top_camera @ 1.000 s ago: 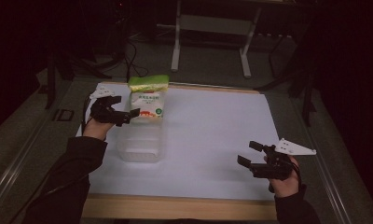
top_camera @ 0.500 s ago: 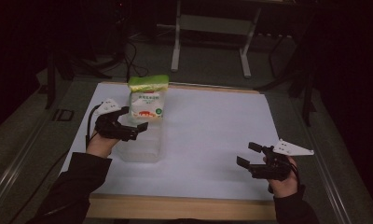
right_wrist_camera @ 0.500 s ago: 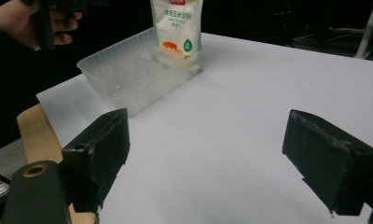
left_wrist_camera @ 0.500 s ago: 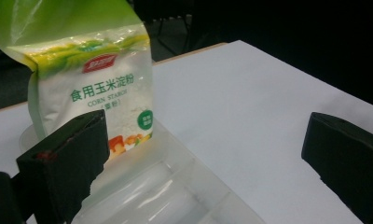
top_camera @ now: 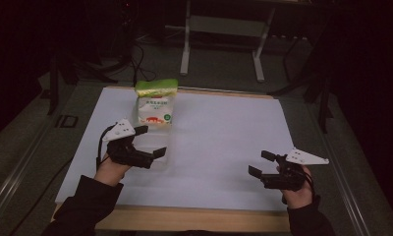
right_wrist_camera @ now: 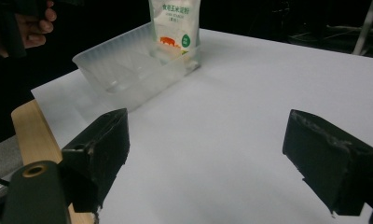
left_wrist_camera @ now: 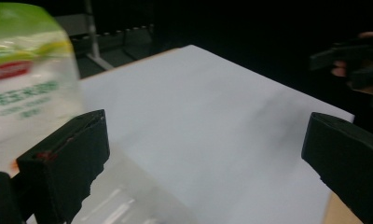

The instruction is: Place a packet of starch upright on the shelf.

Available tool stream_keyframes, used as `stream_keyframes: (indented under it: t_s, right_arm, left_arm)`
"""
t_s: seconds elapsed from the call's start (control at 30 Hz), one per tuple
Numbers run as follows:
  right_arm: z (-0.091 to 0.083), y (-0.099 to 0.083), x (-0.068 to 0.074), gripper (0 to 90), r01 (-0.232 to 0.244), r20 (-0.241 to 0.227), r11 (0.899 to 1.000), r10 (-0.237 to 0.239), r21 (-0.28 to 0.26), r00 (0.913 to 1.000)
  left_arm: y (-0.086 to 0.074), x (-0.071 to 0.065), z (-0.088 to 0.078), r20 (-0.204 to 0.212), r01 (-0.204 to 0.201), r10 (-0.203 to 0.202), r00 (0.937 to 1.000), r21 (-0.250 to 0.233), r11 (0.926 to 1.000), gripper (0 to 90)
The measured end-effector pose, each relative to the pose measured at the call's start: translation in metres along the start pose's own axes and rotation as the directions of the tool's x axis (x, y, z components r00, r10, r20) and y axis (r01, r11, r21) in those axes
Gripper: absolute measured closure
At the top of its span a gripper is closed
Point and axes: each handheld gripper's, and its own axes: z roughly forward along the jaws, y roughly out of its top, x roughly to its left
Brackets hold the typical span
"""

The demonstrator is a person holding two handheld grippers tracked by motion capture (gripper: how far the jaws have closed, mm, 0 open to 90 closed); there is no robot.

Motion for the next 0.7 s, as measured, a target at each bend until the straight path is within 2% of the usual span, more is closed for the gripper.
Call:
stream_keyframes:
  t_s: [0.23, 0.3, 0.37, 0.5, 0.6, 0.7]
  right_arm:
    - [0.002, -0.002, 0.002, 14.4, 0.002, -0.007, 1.0, -0.001, 0.01, 1.0]
    - [0.002, -0.003, 0.002, 14.4, 0.002, -0.006, 1.0, -0.001, 0.011, 1.0]
    - [0.002, -0.003, 0.002, 14.4, 0.003, -0.005, 1.0, -0.003, 0.011, 1.0]
    - [0.002, -0.004, 0.002, 14.4, 0.005, -0.004, 1.0, -0.005, 0.011, 1.0]
    - [0.003, -0.005, 0.002, 14.4, 0.002, -0.005, 1.0, -0.002, 0.014, 1.0]
    - [0.005, -0.007, 0.002, 14.4, 0.006, -0.008, 1.0, -0.006, 0.021, 0.9999]
  left_arm:
    - [-0.005, -0.026, 0.008, 0.061, -0.011, 0.012, 0.9981, -0.013, 0.9998, 1.2]
    - [-0.006, -0.028, 0.009, 0.07, -0.015, 0.015, 0.9975, -0.012, 0.9998, 1.2]
    - [-0.009, -0.04, 0.014, 0.104, -0.027, 0.029, 0.9941, -0.013, 0.9995, 1.2]
    - [-0.012, -0.052, 0.02, 0.147, -0.047, 0.049, 0.988, -0.015, 0.9988, 1.2]
    - [-0.015, -0.059, 0.032, 0.197, -0.039, 0.035, 0.9798, 0.016, 0.9991, 1.2]
    - [-0.018, -0.064, 0.041, 0.207, -0.054, 0.047, 0.9771, 0.027, 0.9982, 1.2]
